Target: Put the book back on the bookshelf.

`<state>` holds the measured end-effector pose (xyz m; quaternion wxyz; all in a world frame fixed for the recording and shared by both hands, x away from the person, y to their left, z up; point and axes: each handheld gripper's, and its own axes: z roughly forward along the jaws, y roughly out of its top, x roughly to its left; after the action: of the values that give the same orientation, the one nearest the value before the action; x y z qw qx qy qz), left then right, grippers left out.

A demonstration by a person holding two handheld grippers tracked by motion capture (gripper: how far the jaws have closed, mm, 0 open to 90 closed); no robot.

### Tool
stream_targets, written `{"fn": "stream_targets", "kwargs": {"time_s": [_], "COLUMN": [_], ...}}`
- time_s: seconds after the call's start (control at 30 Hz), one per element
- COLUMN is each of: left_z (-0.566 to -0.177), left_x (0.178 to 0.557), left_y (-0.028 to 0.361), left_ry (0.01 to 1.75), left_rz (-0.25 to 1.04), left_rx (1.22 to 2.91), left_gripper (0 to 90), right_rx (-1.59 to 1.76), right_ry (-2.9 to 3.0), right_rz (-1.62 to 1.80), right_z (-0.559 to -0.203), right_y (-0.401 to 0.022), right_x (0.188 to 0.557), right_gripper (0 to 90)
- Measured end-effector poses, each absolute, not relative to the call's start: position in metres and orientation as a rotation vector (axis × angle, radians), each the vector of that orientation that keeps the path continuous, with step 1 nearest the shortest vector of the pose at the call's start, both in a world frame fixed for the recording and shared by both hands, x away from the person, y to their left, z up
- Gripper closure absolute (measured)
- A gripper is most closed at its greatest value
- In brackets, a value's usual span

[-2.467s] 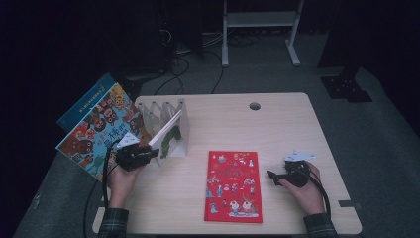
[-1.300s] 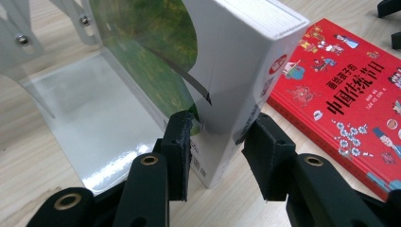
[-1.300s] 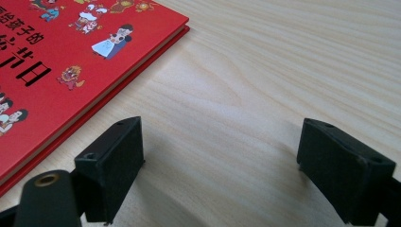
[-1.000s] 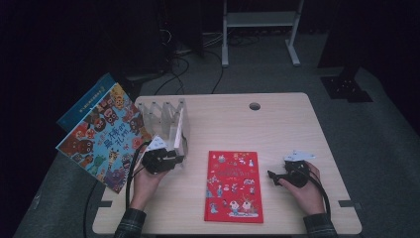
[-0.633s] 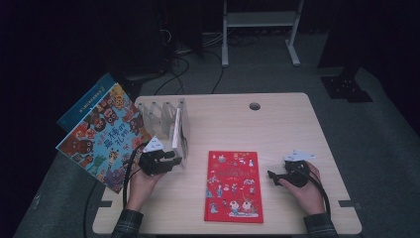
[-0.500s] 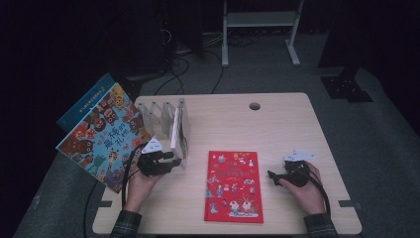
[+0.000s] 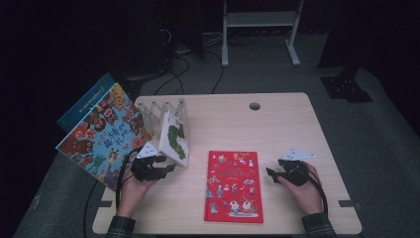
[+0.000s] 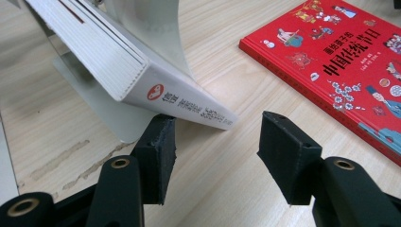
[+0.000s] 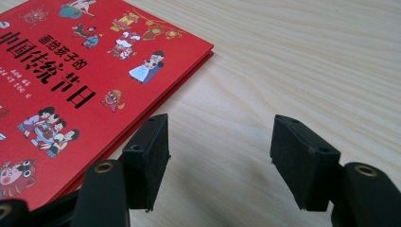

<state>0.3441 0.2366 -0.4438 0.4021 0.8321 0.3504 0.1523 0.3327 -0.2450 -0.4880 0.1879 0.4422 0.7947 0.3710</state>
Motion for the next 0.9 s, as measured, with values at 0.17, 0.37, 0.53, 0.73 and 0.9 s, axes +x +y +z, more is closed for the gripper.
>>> {"fn": "stream_targets", "kwargs": {"time_s": [0.17,0.37,0.53,0.73,0.9], "left_z": [-0.443,-0.442,-0.444,-0.449,-0.451], "left_x": [0.338,0.326,0.319,0.317,0.316], "left_y": [0.241,0.241,0.235,0.225,0.217], "left_ry": [0.891,0.854,0.818,0.779,0.751], "left_rz": [0.386,0.38,0.353,0.329,0.314], "left_rx": [2.111,2.121,2.124,2.149,2.172], "left_gripper": [45.9,46.2,43.7,40.4,40.0], "right_rx": [1.237,1.23,1.233,1.239,1.267], "right_ry": [2.241,2.269,2.314,2.379,2.432], "right_rz": [1.055,1.086,1.11,1.115,1.106], "right_z": [-0.485,-0.479,-0.478,-0.477,-0.483], "right_y": [-0.243,-0.236,-0.225,-0.209,-0.199], "right_x": [0.331,0.33,0.332,0.34,0.348], "right_gripper": [38.1,39.6,42.3,44.8,46.8]}}
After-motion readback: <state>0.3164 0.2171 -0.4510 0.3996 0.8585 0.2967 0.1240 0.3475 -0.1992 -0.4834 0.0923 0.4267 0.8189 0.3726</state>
